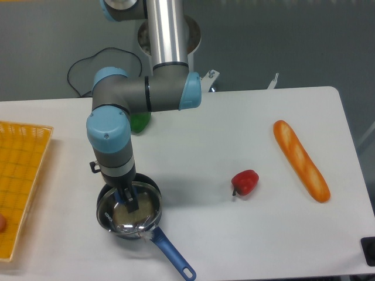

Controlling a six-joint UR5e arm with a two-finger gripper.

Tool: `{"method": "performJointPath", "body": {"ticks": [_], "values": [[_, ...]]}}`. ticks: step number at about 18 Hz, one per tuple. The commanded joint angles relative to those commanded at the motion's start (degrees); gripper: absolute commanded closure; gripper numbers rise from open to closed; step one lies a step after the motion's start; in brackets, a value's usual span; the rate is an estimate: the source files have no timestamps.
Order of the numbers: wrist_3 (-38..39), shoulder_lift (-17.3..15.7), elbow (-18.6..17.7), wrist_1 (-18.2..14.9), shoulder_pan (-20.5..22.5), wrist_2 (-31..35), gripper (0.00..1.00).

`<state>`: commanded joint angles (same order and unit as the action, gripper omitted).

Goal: Close the pot lid
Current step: 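Adjust the lid to seat it flat on the saucepan, then open the gripper and lift away from the lid knob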

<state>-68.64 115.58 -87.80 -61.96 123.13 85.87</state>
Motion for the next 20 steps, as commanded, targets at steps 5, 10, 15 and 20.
{"method": "performJointPath", "body": {"ticks": [5, 10, 15, 20], "values": [[0.09, -0.70, 0.18, 0.00, 0.18, 0.00, 0.00], [0.09, -3.68, 0.00, -1.58, 1.14, 1.14, 0.00], [-3.05, -7.20, 0.00, -8.34, 3.07, 3.51, 0.00], [-14.75, -10.89, -0.09, -14.84, 8.25, 3.96, 0.00]]}}
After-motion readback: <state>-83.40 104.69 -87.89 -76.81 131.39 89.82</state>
